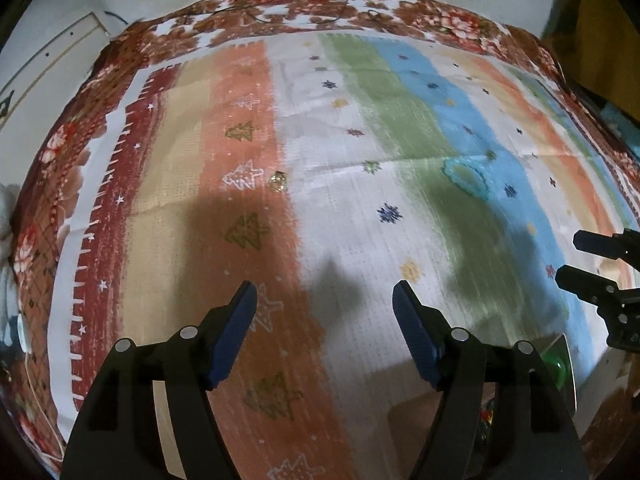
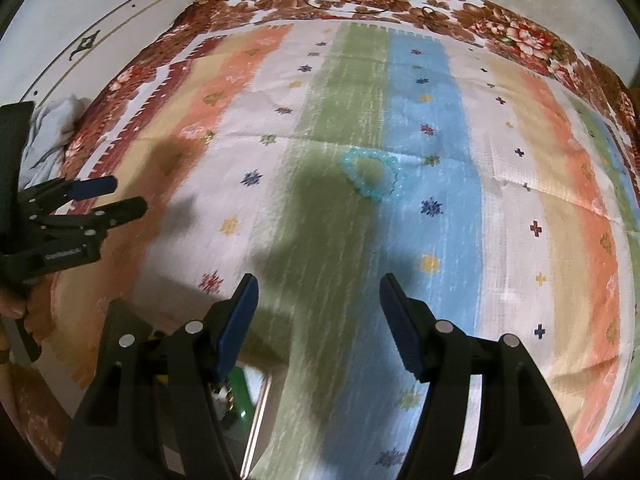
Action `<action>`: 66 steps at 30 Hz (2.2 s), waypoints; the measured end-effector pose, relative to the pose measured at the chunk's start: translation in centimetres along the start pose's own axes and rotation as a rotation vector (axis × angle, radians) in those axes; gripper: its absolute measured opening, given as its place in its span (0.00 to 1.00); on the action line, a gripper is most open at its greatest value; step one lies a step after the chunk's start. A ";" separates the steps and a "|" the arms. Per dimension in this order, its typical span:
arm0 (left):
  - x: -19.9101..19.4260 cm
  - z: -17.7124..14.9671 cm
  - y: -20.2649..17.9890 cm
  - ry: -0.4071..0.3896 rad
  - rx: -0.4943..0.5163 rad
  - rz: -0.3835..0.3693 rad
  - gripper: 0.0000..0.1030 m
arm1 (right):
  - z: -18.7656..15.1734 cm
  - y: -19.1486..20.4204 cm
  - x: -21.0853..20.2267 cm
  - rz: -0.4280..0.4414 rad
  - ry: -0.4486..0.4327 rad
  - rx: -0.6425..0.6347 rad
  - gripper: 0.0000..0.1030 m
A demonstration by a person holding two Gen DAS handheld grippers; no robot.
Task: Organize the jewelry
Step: 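Move left tool toward small gold ring while right tool moves toward pale blue bracelet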
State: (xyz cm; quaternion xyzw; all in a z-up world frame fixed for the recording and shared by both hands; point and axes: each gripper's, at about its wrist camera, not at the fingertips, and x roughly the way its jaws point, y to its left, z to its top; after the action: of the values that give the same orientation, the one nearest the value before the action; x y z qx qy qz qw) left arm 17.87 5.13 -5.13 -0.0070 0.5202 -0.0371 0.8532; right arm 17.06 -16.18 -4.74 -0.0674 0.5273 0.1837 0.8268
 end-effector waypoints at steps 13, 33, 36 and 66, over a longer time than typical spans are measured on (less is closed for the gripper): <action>1.3 1.5 0.4 0.001 0.006 0.011 0.68 | 1.8 -1.1 1.5 0.001 0.007 0.029 0.62; 5.2 4.2 1.0 0.016 -0.008 0.030 0.68 | 4.7 -3.0 5.0 -0.057 0.016 0.048 0.62; 6.1 4.6 1.4 0.027 -0.007 0.037 0.68 | 5.0 -3.4 5.5 -0.056 0.019 0.060 0.62; 11.5 7.3 4.2 0.074 -0.071 0.017 0.68 | 7.9 -8.3 11.4 -0.107 0.082 0.203 0.62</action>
State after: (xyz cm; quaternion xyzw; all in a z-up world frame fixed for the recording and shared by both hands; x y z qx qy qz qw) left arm 29.86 8.33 -12.17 -0.0315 0.5523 -0.0116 0.8329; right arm 31.17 -18.75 -12.24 -0.0186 0.5724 0.0822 0.8156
